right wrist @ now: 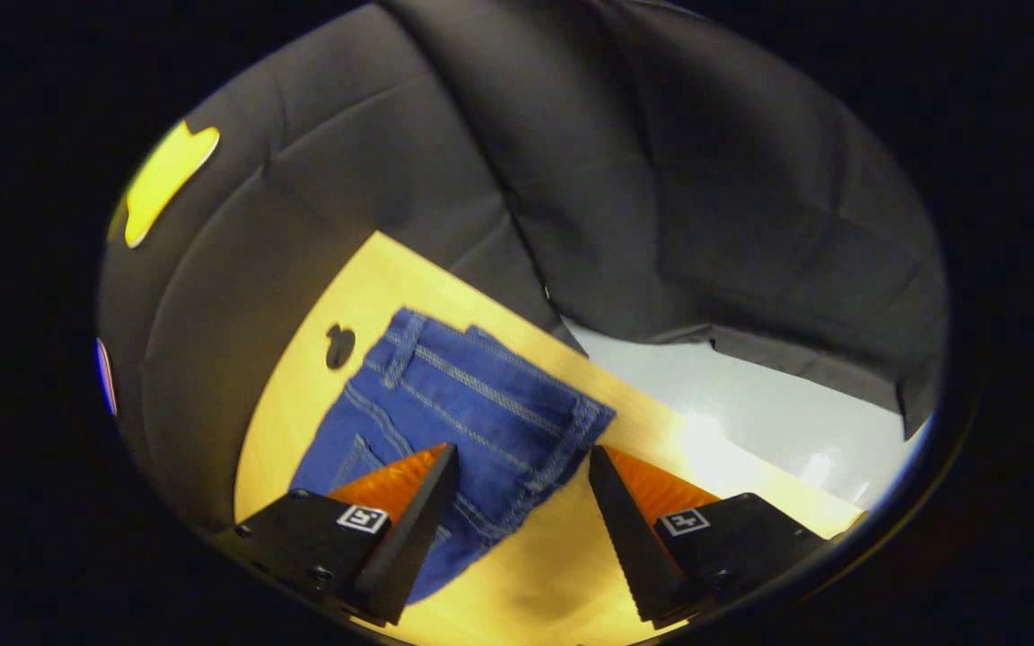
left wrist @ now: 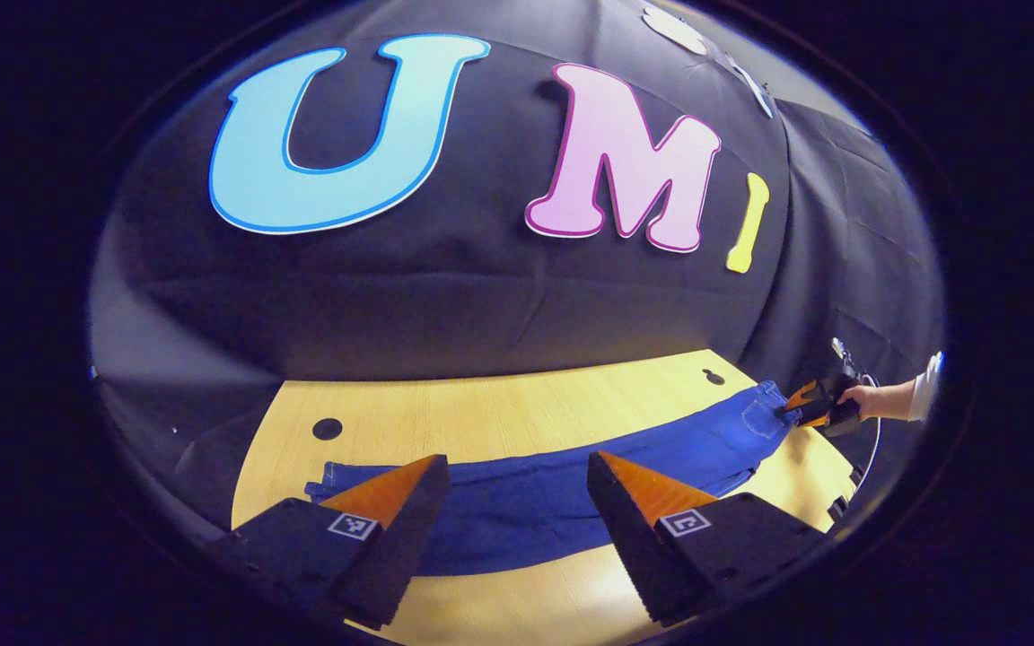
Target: Grasp the waist and the cuffs of the jeans and fold them to make the two legs overlap; first hold the waist and fold one-third of the jeans toward the cuffs, then hold the cuffs and fold the remaining one-third in the same direction to finish folding.
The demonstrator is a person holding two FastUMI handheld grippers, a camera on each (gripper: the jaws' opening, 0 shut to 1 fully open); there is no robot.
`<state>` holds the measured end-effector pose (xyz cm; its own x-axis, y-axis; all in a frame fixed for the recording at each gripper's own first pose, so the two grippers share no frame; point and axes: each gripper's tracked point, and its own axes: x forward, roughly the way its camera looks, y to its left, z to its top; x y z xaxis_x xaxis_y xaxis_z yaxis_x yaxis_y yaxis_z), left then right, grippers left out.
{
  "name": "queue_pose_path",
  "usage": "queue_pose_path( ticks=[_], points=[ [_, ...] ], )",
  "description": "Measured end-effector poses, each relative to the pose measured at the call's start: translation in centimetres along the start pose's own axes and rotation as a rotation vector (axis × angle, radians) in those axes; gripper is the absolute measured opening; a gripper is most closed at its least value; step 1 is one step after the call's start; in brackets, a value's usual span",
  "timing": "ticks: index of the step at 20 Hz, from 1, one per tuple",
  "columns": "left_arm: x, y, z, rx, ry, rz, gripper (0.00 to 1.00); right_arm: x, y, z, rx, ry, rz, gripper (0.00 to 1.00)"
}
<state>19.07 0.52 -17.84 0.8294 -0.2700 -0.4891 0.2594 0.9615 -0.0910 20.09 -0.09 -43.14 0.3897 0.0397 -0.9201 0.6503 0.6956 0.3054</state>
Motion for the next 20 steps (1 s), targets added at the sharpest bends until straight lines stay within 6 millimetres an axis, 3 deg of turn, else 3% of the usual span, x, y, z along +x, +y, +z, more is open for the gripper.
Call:
queue_pose_path(
  ticks=[2, 4, 6, 7, 8, 9, 11, 12, 16, 18, 20],
  points=[
    [-0.8, 0.0, -1.1, 0.015, 0.017, 0.023, 0.98, -0.1, -0.2, 0.4, 0.013, -0.029, -0.014, 0.88],
    [-1.9, 0.5, -2.0, 0.015, 0.023, 0.069, 0.98, 0.3, -0.5, 0.5, -0.004, -0.049, -0.019, 0.62],
    [-3.0, 1.0, -2.9, -0.016, 0.033, 0.104, 0.98, 0.4, 0.4, 0.2, 0.006, -0.042, 0.026, 0.31],
    [-3.8, 1.1, -3.3, -0.036, 0.038, 0.119, 0.98, 0.8, 0.5, 0.4, 0.005, -0.055, 0.042, 0.29],
    [-4.6, 1.3, -3.5, -0.052, 0.039, 0.132, 0.98, 0.7, 0.6, 0.3, 0.002, -0.059, 0.048, 0.21],
    [-5.4, 1.3, -3.7, -0.058, 0.037, 0.144, 0.98, 0.5, 1.0, 0.8, -0.008, -0.081, 0.067, 0.21],
    [-7.4, 1.8, -3.6, -0.047, 0.026, 0.168, 0.98, -0.4, 2.7, 2.5, -0.012, -0.152, 0.124, 0.07],
    [-8.4, 1.9, -3.5, -0.036, 0.016, 0.174, 0.98, -1.2, 4.1, 3.4, -0.026, -0.172, 0.163, 0.14],
    [-10.2, 2.3, -3.7, -0.033, 0.004, 0.163, 0.98, -7.3, 9.6, 4.7, -0.127, -0.256, 0.281, 0.14],
    [-11.0, 2.7, -3.8, -0.041, -0.006, 0.151, 0.98, -12.0, 13.9, 3.8, -0.191, -0.297, 0.368, 0.14],
    [-11.9, 3.0, -3.8, -0.053, -0.023, 0.136, 0.98, -16.6, 18.5, 1.6, -0.270, -0.300, 0.458, 0.13]
  ],
)
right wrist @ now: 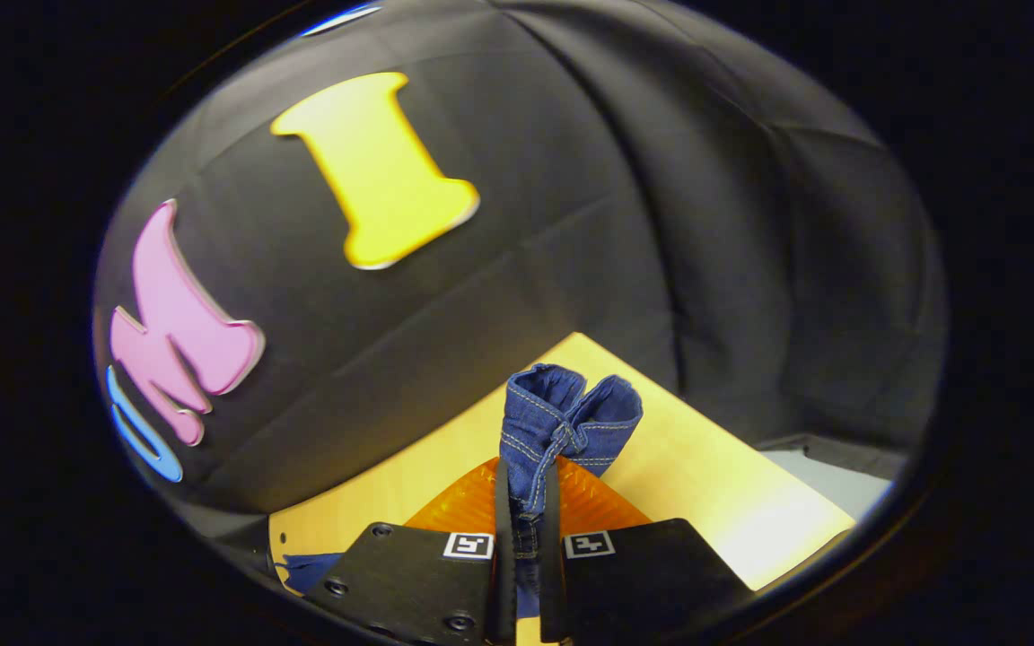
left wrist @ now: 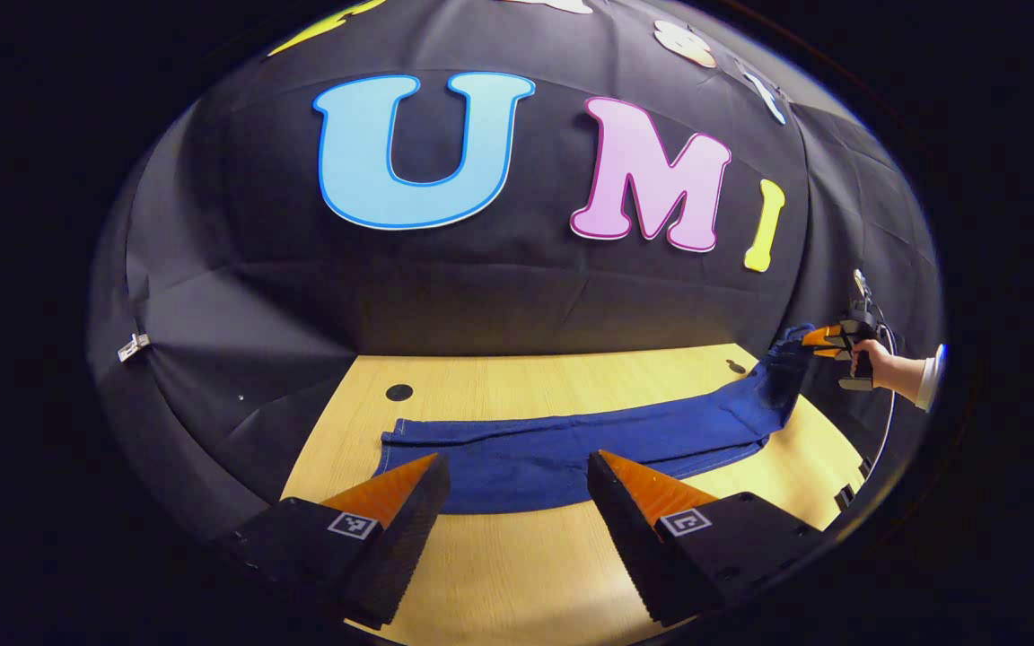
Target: Grasp the waist and the cuffs of the jeans and fold them to make the two legs overlap; first hold the waist and fold one-third of the jeans toward the cuffs, then hold the cuffs and fold the remaining one-third in the same direction to finish folding.
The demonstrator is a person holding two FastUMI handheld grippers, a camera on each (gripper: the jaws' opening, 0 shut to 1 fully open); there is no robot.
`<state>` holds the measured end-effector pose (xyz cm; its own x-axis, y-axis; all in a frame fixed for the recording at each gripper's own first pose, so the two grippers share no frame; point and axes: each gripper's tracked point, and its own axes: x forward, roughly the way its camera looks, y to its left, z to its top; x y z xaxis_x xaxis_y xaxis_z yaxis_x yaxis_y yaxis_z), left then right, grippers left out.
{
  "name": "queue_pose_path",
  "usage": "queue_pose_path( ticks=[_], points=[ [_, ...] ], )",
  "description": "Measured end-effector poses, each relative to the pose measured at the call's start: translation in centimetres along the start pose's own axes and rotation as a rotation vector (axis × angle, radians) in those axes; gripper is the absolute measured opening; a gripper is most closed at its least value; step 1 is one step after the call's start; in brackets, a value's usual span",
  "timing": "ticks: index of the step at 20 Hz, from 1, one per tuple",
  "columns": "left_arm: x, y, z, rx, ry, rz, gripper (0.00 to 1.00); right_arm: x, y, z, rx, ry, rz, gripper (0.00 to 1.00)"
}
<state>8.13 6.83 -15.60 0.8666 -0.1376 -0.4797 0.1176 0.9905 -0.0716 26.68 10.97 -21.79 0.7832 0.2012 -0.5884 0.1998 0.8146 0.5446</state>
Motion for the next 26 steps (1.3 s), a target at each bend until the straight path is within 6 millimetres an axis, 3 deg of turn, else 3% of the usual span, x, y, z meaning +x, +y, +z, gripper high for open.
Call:
queue_pose_path(
  ticks=[3, 5, 8, 10, 12, 13, 15, 18, 21, 22, 25, 26],
  points=[
    [-1.4, 1.0, -0.4, 0.003, -0.010, -0.012, 0.98, -1.6, 8.9, -0.8, -0.106, 0.028, 0.140, 0.14],
    [-1.8, 1.9, -1.1, -0.003, -0.003, -0.014, 0.98, -2.0, 14.1, -3.2, -0.128, 0.070, 0.219, 0.14],
    [-2.3, 3.2, -2.6, -0.046, 0.037, -0.021, 0.98, -2.8, 19.8, -8.3, -0.141, 0.179, 0.332, 0.13],
    [-2.3, 3.9, -3.2, -0.100, 0.051, -0.031, 0.96, -3.4, 22.9, -14.0, -0.155, 0.285, 0.398, 0.13],
    [-1.9, 4.8, -3.9, -0.143, 0.076, -0.026, 0.95, -2.9, 22.8, -18.2, -0.199, 0.382, 0.406, 0.13],
    [-1.6, 5.3, -4.3, -0.153, 0.091, -0.018, 0.95, -2.9, 22.7, -21.2, -0.222, 0.433, 0.396, 0.13],
    [-0.9, 6.0, -4.5, -0.152, 0.110, -0.005, 0.95, -2.0, 21.2, -23.6, -0.257, 0.513, 0.358, 0.14],
    [0.4, 6.3, -4.3, -0.143, 0.129, -0.006, 0.96, -2.1, 21.0, -25.4, -0.264, 0.583, 0.336, 0.14],
    [2.9, 5.8, -4.5, -0.174, 0.152, -0.028, 0.95, -3.0, 21.5, -26.0, -0.198, 0.620, 0.388, 0.23],
    [3.9, 5.6, -4.4, -0.220, 0.160, -0.041, 0.95, -3.4, 22.2, -25.9, -0.170, 0.626, 0.422, 0.62],
    [6.0, 6.8, -5.3, -0.342, 0.194, -0.045, 0.95, -4.4, 23.6, -24.1, -0.136, 0.617, 0.495, 0.80],
    [6.7, 7.5, -5.6, -0.354, 0.209, -0.040, 0.95, -5.4, 23.7, -22.5, -0.141, 0.603, 0.519, 0.96]
  ],
)
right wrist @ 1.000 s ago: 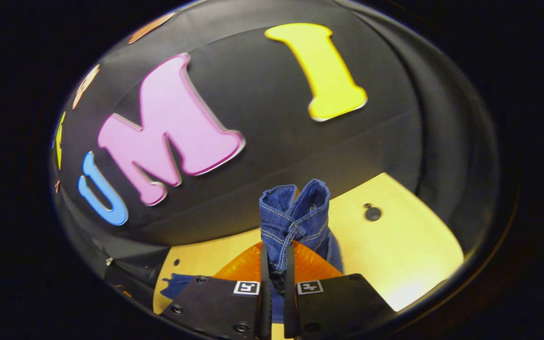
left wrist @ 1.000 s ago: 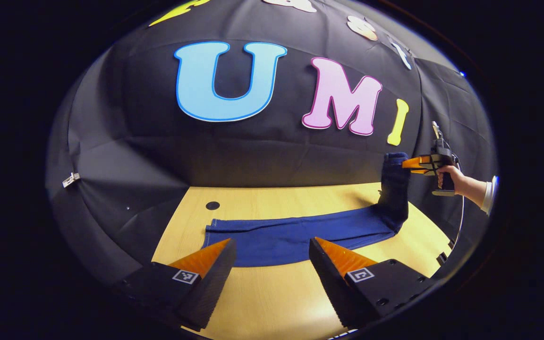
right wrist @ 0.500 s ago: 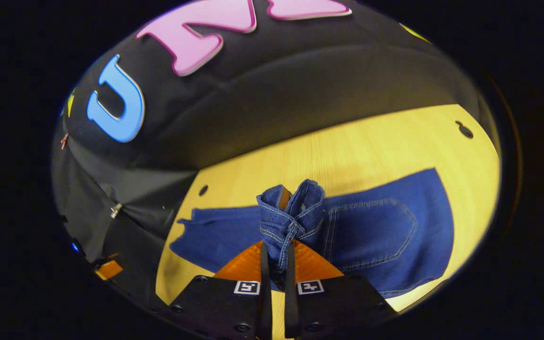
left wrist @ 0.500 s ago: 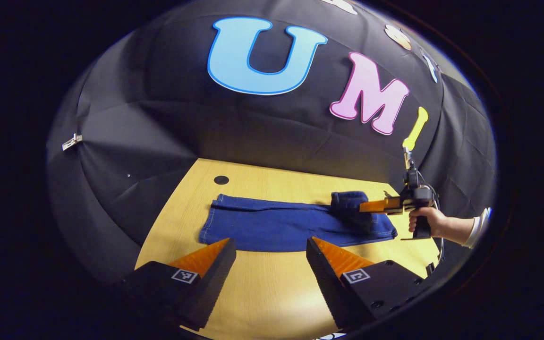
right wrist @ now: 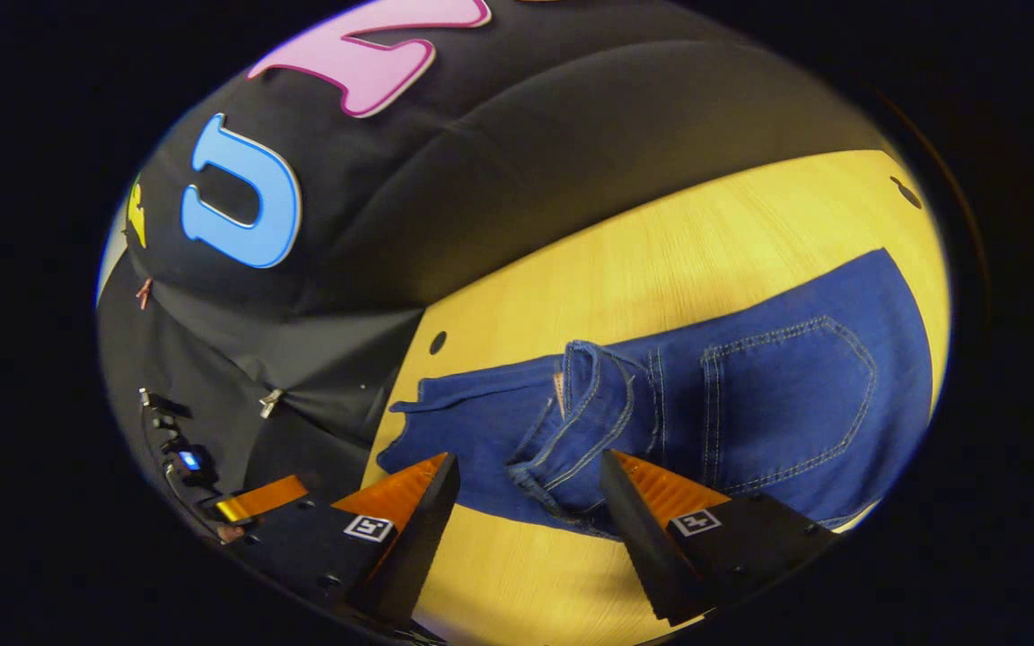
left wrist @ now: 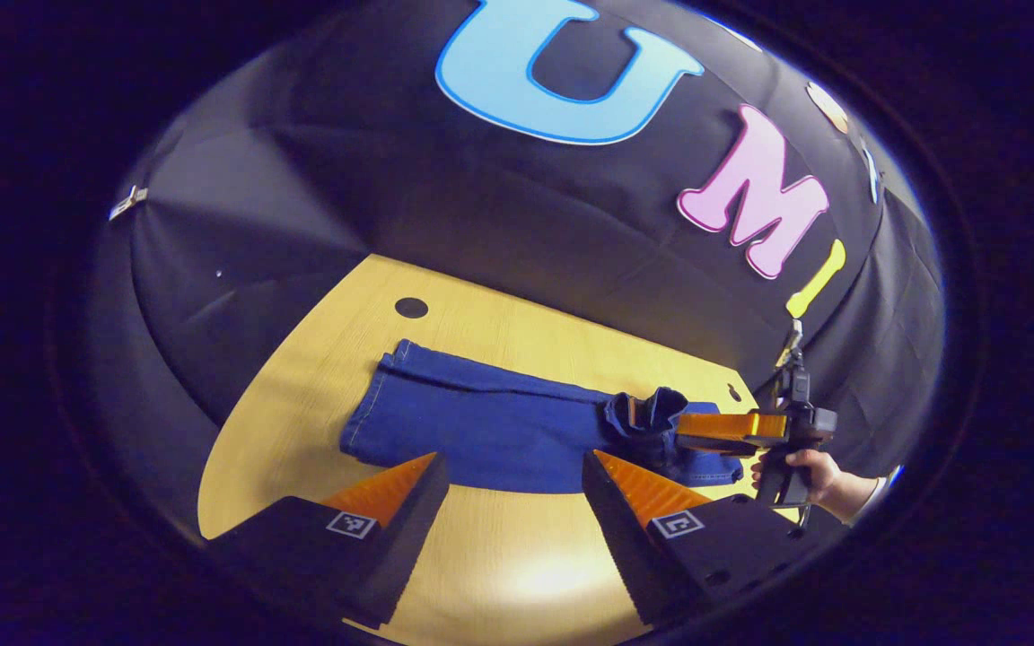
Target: Grasp the waist and the cuffs of the jeans and fold them to make the two legs overlap; first hold the waist and fold one-third of the jeans toward the cuffs, then hold the cuffs and fold the remaining one-third in the same direction to finish folding.
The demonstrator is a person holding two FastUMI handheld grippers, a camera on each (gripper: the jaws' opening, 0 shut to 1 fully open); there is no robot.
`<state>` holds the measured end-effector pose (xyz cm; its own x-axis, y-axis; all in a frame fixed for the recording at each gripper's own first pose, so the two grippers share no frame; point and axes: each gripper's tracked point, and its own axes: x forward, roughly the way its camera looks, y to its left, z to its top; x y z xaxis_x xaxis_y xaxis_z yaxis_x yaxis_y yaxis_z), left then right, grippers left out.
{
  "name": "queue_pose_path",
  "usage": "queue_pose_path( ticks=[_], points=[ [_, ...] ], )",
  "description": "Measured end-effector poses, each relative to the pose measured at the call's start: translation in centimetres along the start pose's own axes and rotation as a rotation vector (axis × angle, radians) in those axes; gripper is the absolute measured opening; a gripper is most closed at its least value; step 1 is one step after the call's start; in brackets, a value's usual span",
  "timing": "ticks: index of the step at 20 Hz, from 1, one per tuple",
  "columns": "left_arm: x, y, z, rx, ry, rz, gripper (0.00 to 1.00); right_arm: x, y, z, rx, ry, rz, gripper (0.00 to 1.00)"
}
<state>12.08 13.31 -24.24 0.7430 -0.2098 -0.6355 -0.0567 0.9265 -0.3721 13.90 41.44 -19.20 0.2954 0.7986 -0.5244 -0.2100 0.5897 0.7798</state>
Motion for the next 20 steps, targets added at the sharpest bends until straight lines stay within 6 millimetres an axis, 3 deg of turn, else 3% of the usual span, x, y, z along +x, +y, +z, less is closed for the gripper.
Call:
queue_pose_path(
  ticks=[1, 3, 5, 7, 9, 11, 14, 16, 18, 20],
  points=[
    [0.7, 0.9, 0.1, 0.008, 0.016, 0.017, 0.95, -1.1, 0.9, 0.5, -0.014, -0.008, 0.024, 0.95],
    [2.0, 3.3, 0.2, 0.055, 0.081, 0.070, 0.95, -5.2, 2.9, 1.6, -0.071, -0.024, 0.073, 0.95],
    [3.5, 5.6, 1.4, 0.097, 0.114, 0.129, 0.96, -9.3, 3.7, 2.6, -0.165, -0.055, 0.093, 0.96],
    [5.6, 7.7, 2.4, 0.122, 0.136, 0.167, 0.96, -12.8, 2.8, 2.9, -0.235, -0.068, 0.066, 0.95],
    [8.2, 9.1, 1.9, 0.144, 0.214, 0.192, 0.96, -15.4, 0.9, 3.8, -0.256, -0.077, 0.008, 0.96],
    [10.8, 10.8, 0.6, 0.217, 0.313, 0.225, 0.96, -17.3, 0.4, 5.1, -0.270, -0.118, -0.005, 0.96],
    [13.8, 11.2, -0.2, 0.277, 0.374, 0.251, 0.83, -18.7, -1.1, 6.2, -0.248, -0.134, -0.021, 0.96],
    [14.6, 11.3, 0.3, 0.330, 0.382, 0.272, 0.83, -18.9, -1.7, 7.2, -0.228, -0.139, -0.013, 0.96],
    [14.9, 12.5, 0.7, 0.366, 0.386, 0.313, 0.88, -18.7, -2.7, 8.2, -0.221, -0.152, -0.016, 0.96],
    [15.1, 13.9, -0.6, 0.353, 0.433, 0.346, 0.87, -18.4, -3.4, 8.8, -0.197, -0.151, -0.014, 0.96]
  ],
)
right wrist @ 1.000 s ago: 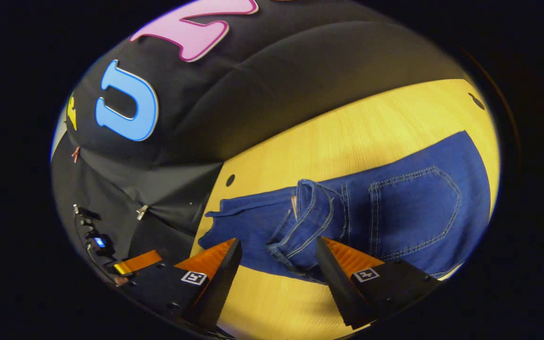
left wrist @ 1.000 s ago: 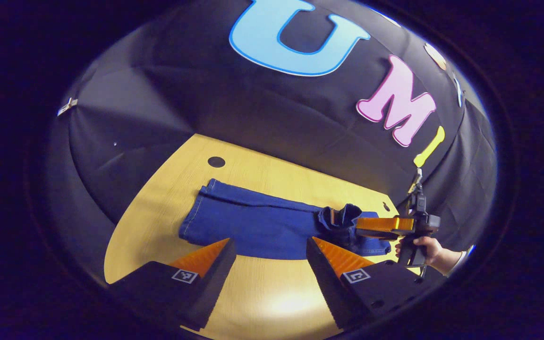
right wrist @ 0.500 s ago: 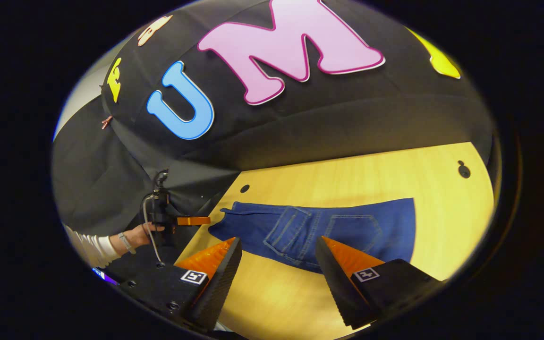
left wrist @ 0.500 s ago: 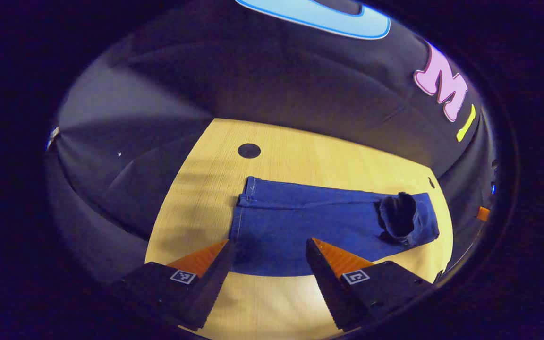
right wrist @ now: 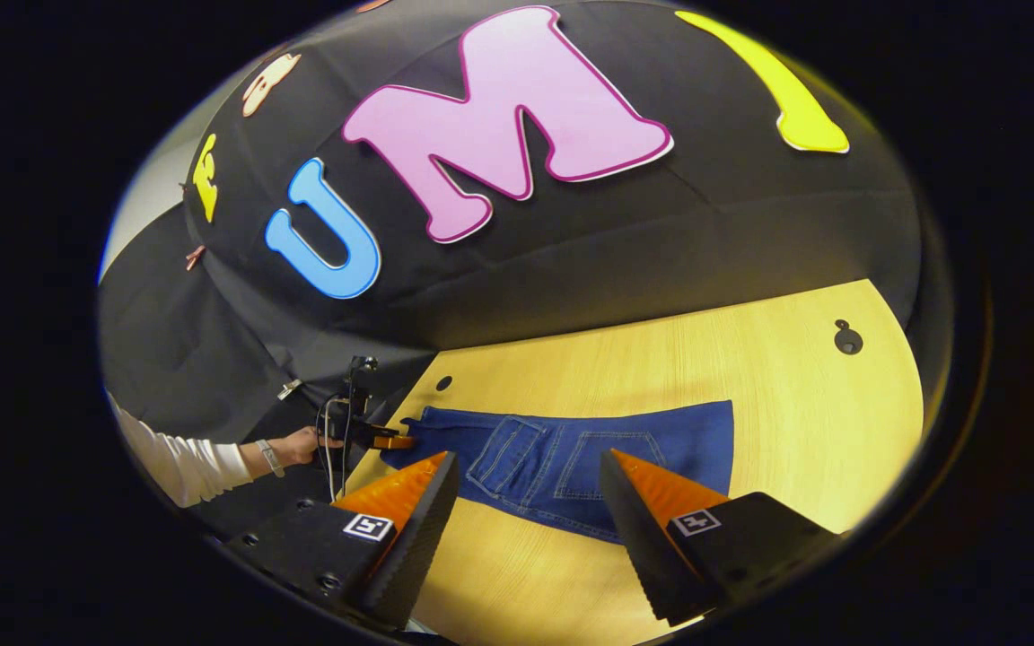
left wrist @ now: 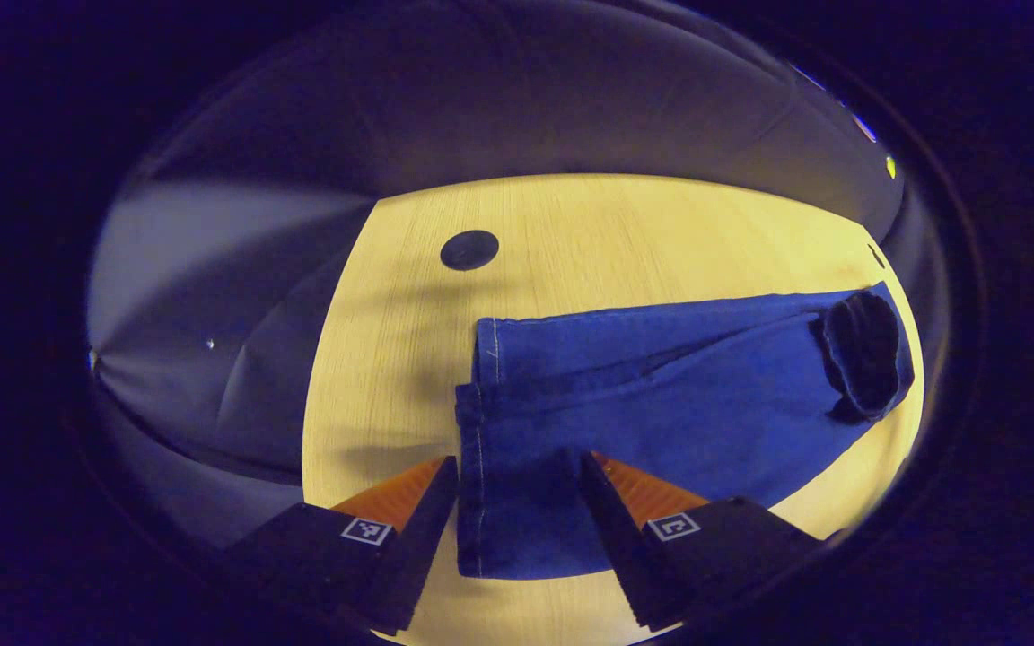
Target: Grasp the waist and the cuffs of the jeans and fold them to make the two legs overlap; first hold the waist and fold one-third of the jeans toward the cuffs, then hold the cuffs and fold the remaining one-third in the same direction to finish folding.
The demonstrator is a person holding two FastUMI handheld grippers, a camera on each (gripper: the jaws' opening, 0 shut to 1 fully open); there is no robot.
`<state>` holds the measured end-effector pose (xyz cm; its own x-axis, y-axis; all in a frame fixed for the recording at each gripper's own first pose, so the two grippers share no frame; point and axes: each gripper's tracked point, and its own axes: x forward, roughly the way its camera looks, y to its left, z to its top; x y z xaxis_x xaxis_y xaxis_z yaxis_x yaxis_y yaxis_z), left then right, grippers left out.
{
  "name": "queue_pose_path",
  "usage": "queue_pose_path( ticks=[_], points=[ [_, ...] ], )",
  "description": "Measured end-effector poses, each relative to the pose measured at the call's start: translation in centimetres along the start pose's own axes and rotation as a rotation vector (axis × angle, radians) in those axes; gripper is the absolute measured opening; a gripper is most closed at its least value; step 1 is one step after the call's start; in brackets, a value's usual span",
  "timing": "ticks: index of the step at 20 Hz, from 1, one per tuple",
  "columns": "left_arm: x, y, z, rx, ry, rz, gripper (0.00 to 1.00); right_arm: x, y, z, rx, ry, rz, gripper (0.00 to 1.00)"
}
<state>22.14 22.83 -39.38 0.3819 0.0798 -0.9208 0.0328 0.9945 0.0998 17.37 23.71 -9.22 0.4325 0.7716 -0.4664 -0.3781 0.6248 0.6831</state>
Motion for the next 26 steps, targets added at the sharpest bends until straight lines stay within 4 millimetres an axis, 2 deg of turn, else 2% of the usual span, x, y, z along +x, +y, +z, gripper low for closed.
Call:
queue_pose_path(
  ticks=[1, 2, 3, 4, 9, 12, 14, 15, 17, 19, 22, 23, 25, 26],
  points=[
    [0.6, 0.1, -1.2, -0.023, 0.042, -0.011, 0.88, 0.2, -0.2, 0.2, 0.007, 0.000, 0.002, 0.96],
    [0.5, -0.1, -0.7, -0.058, 0.003, -0.036, 0.90, 0.3, -0.2, 0.2, 0.016, 0.001, 0.009, 0.96],
    [1.1, -0.1, -1.2, -0.082, 0.024, -0.053, 0.93, 0.3, -0.1, 0.3, 0.021, 0.003, 0.018, 0.96],
    [0.3, -0.1, -1.5, -0.099, 0.028, -0.065, 0.88, 0.4, -0.2, 0.1, 0.022, 0.004, 0.021, 0.96],
    [0.7, -0.4, -1.2, -0.089, 0.033, -0.077, 0.90, 0.8, -0.3, -1.0, 0.006, 0.032, 0.032, 0.96],
    [0.7, -0.9, -1.3, -0.106, 0.030, -0.084, 0.80, 0.9, 0.3, -1.5, 0.003, 0.042, 0.043, 0.96],
    [0.7, -1.4, -1.4, -0.100, 0.042, -0.107, 0.79, 1.0, 0.6, -1.7, 0.004, 0.048, 0.047, 0.96],
    [0.2, -2.4, -1.1, -0.114, 0.033, -0.124, 0.66, 1.0, 0.6, -1.7, 0.006, 0.048, 0.046, 0.96],
    [0.8, -2.4, -1.1, -0.123, 0.029, -0.116, 0.22, 1.1, 0.5, -1.6, 0.010, 0.045, 0.043, 0.96],
    [0.8, -2.3, -1.0, -0.143, 0.020, -0.128, 0.20, 0.9, 0.6, -1.2, 0.015, 0.035, 0.043, 0.96],
    [0.7, -2.7, -1.1, -0.182, 0.026, -0.148, 0.08, 0.7, 0.4, -1.0, 0.012, 0.026, 0.033, 0.96],
    [0.3, -3.3, -1.5, -0.200, 0.047, -0.167, 0.07, 0.6, 0.3, -0.8, 0.010, 0.024, 0.029, 0.96],
    [-1.4, -4.3, -2.0, -0.240, 0.071, -0.219, 0.07, 0.3, 0.7, -0.3, 0.009, 0.012, 0.027, 0.96],
    [-2.4, -4.7, -1.4, -0.262, 0.042, -0.237, 0.06, 0.2, 0.8, -0.1, 0.009, 0.003, 0.023, 0.96]
  ],
)
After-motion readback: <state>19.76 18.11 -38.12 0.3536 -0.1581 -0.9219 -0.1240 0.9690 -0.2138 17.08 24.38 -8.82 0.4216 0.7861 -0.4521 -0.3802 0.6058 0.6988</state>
